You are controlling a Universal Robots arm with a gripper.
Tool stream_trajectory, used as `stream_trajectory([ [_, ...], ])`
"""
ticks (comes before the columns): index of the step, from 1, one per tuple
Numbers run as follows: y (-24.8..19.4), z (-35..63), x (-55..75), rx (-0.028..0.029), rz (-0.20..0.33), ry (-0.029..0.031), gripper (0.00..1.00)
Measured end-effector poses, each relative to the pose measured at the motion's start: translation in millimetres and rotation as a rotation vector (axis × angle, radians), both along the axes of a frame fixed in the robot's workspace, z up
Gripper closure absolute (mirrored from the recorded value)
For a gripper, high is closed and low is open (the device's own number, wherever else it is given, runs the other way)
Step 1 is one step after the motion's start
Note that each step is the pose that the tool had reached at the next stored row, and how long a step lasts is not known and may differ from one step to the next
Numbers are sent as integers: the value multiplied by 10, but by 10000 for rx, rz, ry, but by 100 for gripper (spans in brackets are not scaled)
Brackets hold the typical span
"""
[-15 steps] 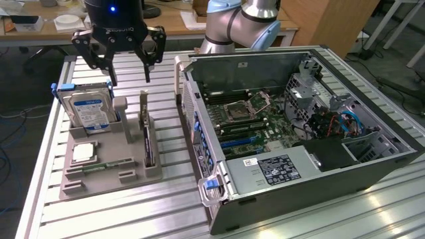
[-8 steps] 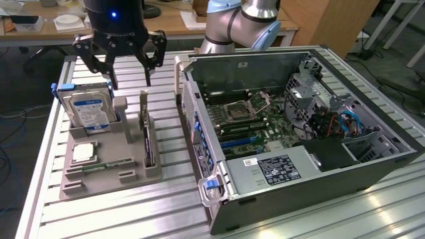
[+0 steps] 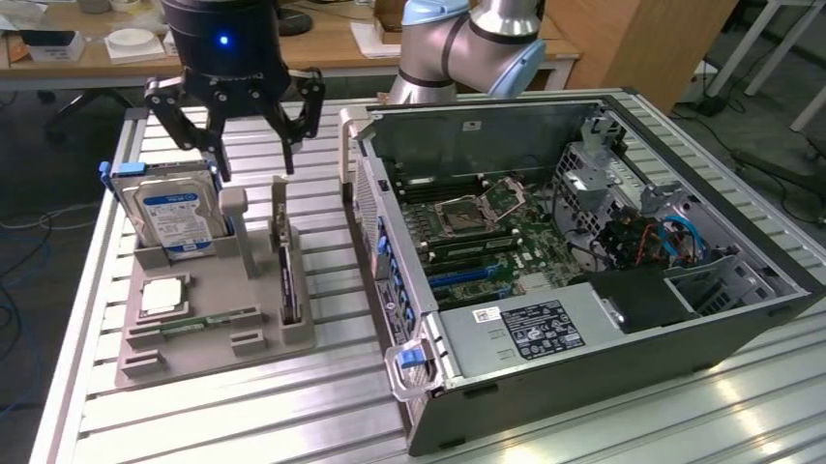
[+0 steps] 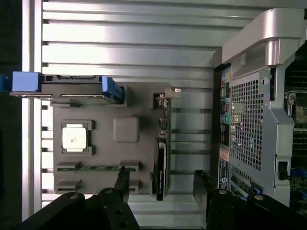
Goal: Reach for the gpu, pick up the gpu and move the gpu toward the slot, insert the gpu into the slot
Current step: 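Pick up the gpu and move the gpu toward the slot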
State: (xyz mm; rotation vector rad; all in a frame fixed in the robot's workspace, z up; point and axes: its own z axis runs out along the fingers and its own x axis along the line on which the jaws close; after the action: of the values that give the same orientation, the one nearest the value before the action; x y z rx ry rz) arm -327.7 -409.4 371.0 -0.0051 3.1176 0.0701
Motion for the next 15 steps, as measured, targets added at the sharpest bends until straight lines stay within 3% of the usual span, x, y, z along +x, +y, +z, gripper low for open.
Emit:
stream_trajectory([
  [15, -74, -193, 58, -1, 2, 0, 35],
])
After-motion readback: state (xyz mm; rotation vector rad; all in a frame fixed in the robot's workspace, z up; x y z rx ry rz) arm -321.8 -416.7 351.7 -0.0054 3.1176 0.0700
